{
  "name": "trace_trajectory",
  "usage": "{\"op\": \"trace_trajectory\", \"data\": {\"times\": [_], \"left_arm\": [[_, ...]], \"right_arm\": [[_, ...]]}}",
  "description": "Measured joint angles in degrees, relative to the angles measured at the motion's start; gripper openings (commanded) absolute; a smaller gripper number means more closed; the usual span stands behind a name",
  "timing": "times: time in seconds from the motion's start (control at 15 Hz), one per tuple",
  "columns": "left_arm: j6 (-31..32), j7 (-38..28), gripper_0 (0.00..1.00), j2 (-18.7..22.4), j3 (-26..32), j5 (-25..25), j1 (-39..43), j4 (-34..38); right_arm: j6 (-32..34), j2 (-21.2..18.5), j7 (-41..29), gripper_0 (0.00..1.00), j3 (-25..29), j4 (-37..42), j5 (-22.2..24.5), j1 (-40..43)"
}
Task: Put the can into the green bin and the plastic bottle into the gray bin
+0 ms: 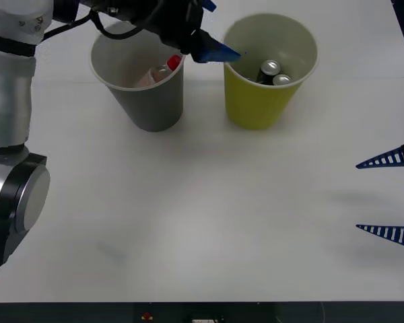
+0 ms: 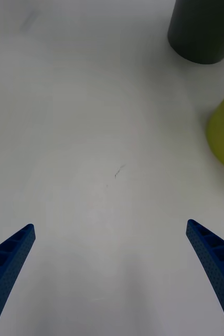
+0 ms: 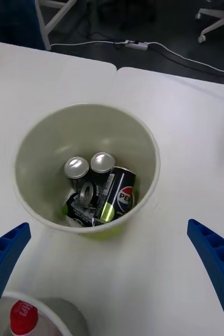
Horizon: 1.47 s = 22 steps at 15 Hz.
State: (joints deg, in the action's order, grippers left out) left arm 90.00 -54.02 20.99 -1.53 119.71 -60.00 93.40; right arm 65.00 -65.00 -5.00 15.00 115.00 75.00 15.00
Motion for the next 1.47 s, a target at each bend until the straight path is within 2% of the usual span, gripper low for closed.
{"op": "trace_trajectory", "data": {"times": [0.33,0.73,1.0,1.47], "left_arm": [[0.01,1.68,1.00,7.64,1.04,-9.00,10.69,12.89],[0.01,3.76,1.00,16.16,5.80,-19.62,23.90,24.21],[0.01,6.56,1.00,20.28,10.26,-25.91,33.09,29.26],[0.01,20.91,1.00,27.15,19.02,-32.52,47.02,30.12]], "right_arm": [[0.00,0.00,0.00,1.00,0.00,0.00,0.00,0.00],[0.00,0.00,0.00,1.00,0.00,-0.01,0.00,0.00],[0.00,0.00,0.00,1.00,0.00,0.00,0.00,0.00],[0.00,0.00,0.00,1.00,0.00,0.00,0.00,0.00]]}}
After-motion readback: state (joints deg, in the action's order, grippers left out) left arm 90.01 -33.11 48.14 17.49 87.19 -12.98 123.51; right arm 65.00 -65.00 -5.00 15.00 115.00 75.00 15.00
